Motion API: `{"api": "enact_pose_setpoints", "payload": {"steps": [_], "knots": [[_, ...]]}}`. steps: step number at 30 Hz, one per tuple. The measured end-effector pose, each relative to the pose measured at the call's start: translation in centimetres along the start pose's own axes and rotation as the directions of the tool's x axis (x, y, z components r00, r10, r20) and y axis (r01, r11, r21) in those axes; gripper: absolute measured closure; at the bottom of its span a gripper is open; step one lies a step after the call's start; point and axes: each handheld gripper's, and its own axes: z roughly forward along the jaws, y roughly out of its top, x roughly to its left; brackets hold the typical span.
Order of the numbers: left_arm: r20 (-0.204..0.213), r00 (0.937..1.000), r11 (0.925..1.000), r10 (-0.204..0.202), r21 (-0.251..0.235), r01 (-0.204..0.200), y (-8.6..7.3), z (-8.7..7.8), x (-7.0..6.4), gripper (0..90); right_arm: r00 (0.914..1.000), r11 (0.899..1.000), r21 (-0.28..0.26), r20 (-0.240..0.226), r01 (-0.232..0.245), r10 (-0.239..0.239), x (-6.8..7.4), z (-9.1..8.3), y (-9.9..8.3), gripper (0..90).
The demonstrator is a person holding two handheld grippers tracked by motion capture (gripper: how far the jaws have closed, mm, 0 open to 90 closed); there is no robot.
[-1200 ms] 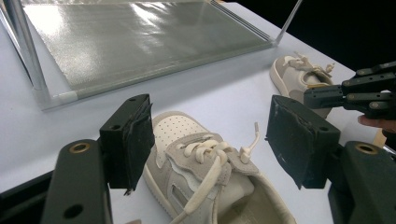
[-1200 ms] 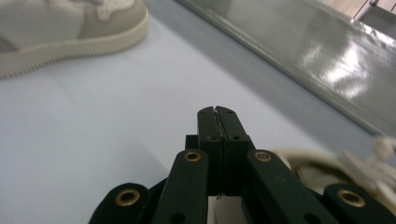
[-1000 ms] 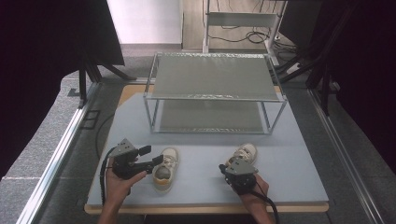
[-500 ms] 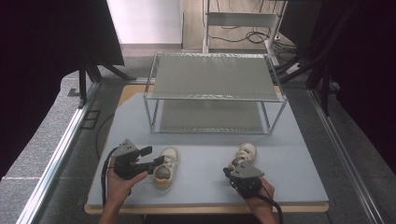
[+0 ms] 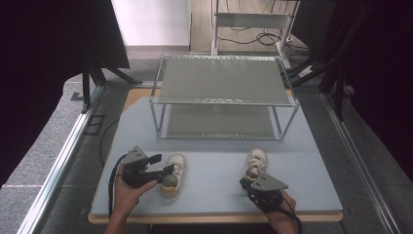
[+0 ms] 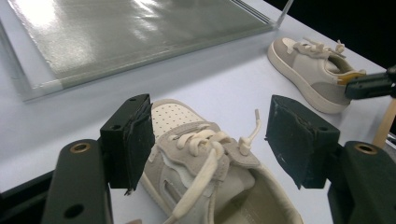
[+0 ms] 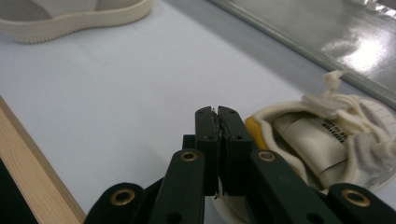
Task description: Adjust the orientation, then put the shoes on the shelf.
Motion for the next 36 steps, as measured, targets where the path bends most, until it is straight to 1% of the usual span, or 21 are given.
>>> {"api": "enact_pose_setpoints", "payload": {"steps": [3, 5, 12, 16, 18, 25, 29, 32, 36], "knots": [[0.003, 1.0, 0.9999, 0.007, 0.011, -0.007, 0.0, 0.3, -0.1, 31.7, 1.0, 1.0, -0.022, -0.003, 0.002, -0.002, -0.1, -0.5, 0.3, 86.5], [0.001, 0.9999, 0.9997, 0.013, 0.021, -0.013, -0.1, 0.6, -0.2, 31.7, 1.0, 1.0, -0.028, -0.006, -0.002, 0.002, -0.1, -0.6, 0.4, 86.1], [0.004, 0.9996, 0.9974, 0.029, 0.066, -0.029, -0.4, 1.6, -0.6, 31.7, 0.9995, 0.999, -0.029, -0.025, 0.02, -0.021, 0.1, -0.3, 0.5, 79.9], [0.004, 0.9996, 0.9969, 0.029, 0.073, -0.03, -0.4, 1.8, -0.7, 31.8, 0.9993, 0.999, -0.027, -0.028, 0.024, -0.025, 0.2, -0.3, 0.5, 78.6], [0.005, 0.9995, 0.9966, 0.032, 0.076, -0.032, -0.4, 1.9, -0.8, 31.8, 0.999, 0.999, -0.029, -0.031, 0.031, -0.032, 0.3, -0.3, 0.6, 76.5], [0.007, 0.9993, 0.9958, 0.038, 0.083, -0.038, -0.6, 1.9, -0.9, 31.7, 0.9995, 0.999, -0.046, -0.019, 0.022, -0.023, 0.1, -0.5, 0.9, 76.0], [-0.003, 0.9996, 0.9963, 0.029, 0.081, -0.029, -0.7, 1.6, -0.7, 31.7, 0.9991, 0.998, -0.057, -0.03, 0.03, -0.032, 0.2, -0.3, 1.4, 76.0], [-0.005, 0.9997, 0.997, 0.026, 0.074, -0.025, -0.7, 1.5, -0.7, 31.7, 0.9987, 0.998, -0.053, -0.034, 0.035, -0.037, 0.3, -0.2, 1.3, 75.9], [-0.001, 0.9994, 0.9959, 0.033, 0.084, -0.033, -0.7, 1.8, -0.9, 31.6, 0.9988, 0.998, -0.055, -0.033, 0.035, -0.037, 0.2, -0.4, 1.2, 75.2]]}}
